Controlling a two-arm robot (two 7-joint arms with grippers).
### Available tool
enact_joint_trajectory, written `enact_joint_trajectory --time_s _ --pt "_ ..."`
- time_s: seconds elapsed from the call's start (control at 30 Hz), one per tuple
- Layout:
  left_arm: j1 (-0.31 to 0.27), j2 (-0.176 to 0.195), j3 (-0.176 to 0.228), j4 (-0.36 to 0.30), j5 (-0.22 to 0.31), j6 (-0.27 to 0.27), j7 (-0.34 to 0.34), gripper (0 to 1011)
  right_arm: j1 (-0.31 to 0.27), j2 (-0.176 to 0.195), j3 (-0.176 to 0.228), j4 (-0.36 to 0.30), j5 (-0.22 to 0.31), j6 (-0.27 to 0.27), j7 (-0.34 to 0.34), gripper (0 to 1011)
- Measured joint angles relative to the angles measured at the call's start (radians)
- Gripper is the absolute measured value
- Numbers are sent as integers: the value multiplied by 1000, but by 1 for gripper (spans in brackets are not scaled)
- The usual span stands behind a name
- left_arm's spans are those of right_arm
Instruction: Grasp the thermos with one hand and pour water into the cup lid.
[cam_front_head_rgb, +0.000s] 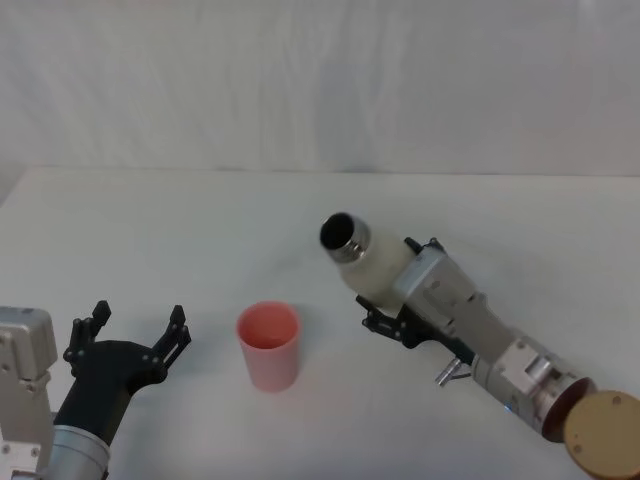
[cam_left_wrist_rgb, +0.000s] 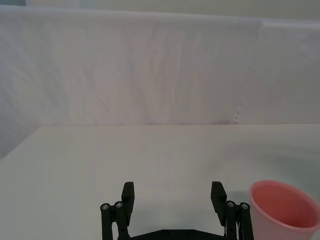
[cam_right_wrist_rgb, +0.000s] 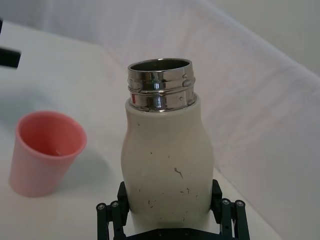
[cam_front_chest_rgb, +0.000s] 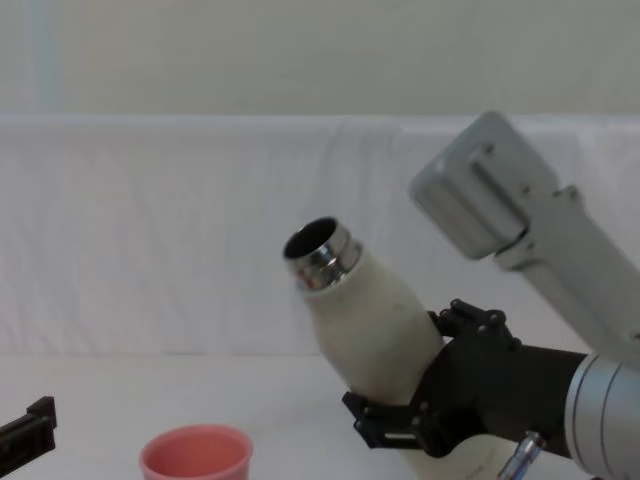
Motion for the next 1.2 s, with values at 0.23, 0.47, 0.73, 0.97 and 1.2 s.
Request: enact_joint_trajectory --time_s 0.23,0.47,0.73,0.97,1.2 --pt "0 0 0 0 0 0 0 1001 13 2 -29 8 -87 11 -1 962" --pt "0 0 0 0 0 0 0 1001 32 -15 -53 33 -175 26 -11 962" --pt "0 0 0 0 0 0 0 1001 56 -30 -88 59 -279 46 -26 962" --pt "0 0 0 0 0 0 0 1001 66 -47 -99 72 -341 54 -28 962" --pt "0 0 0 0 0 0 0 1001 71 -51 -110 76 -398 58 -24 962"
